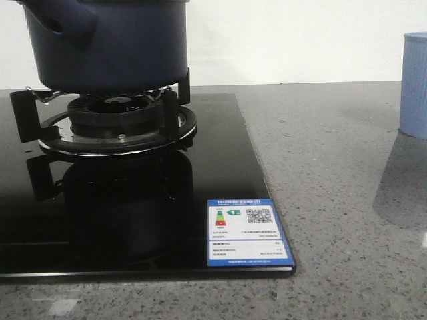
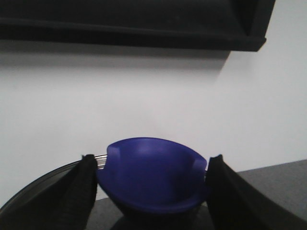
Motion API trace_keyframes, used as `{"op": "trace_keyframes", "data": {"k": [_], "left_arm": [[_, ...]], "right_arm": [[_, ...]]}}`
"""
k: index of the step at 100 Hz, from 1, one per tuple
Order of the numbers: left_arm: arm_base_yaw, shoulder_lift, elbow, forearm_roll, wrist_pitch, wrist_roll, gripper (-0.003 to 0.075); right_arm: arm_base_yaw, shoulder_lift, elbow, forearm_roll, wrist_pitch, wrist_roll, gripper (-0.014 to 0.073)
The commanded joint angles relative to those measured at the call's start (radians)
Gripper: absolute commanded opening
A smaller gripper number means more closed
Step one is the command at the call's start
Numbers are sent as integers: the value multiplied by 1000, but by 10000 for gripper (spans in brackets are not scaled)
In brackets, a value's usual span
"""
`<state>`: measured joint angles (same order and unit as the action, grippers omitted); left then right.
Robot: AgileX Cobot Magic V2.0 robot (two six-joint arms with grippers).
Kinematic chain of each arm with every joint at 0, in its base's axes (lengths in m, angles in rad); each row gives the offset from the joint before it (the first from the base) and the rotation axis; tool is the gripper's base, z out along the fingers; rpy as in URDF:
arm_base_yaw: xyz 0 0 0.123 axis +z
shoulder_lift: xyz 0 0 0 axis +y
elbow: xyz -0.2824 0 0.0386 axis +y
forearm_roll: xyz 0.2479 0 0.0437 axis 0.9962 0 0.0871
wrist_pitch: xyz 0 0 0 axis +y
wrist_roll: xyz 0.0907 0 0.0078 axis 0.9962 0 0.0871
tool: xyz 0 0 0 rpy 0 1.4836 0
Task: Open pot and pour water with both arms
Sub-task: 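Grasp and lift the pot lid by its blue knob with left gripper, then grasp the light blue ribbed cup with right gripper and lift it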
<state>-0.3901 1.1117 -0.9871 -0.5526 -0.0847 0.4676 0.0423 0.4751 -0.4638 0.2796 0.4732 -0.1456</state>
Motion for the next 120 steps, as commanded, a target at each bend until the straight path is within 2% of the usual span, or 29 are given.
{"op": "trace_keyframes", "data": {"k": [1,23,55,80,120], "left_arm": [[32,-51,-40,0,-82,2,377],[89,-87,-40,0,-52,2,377],[99,-113,-40,0,-54,2,377],[99,-116,-40,0,-54,2,377],[99,-116,-40,0,-54,2,377]], "right_arm": [[2,39,4,-3,-137,-15,622],[2,201,14,-3,-294,-34,622],[19,499,14,-3,-542,-34,622],[99,617,14,-31,-745,-34,622],[98,778,14,-30,-987,-34,622]]}}
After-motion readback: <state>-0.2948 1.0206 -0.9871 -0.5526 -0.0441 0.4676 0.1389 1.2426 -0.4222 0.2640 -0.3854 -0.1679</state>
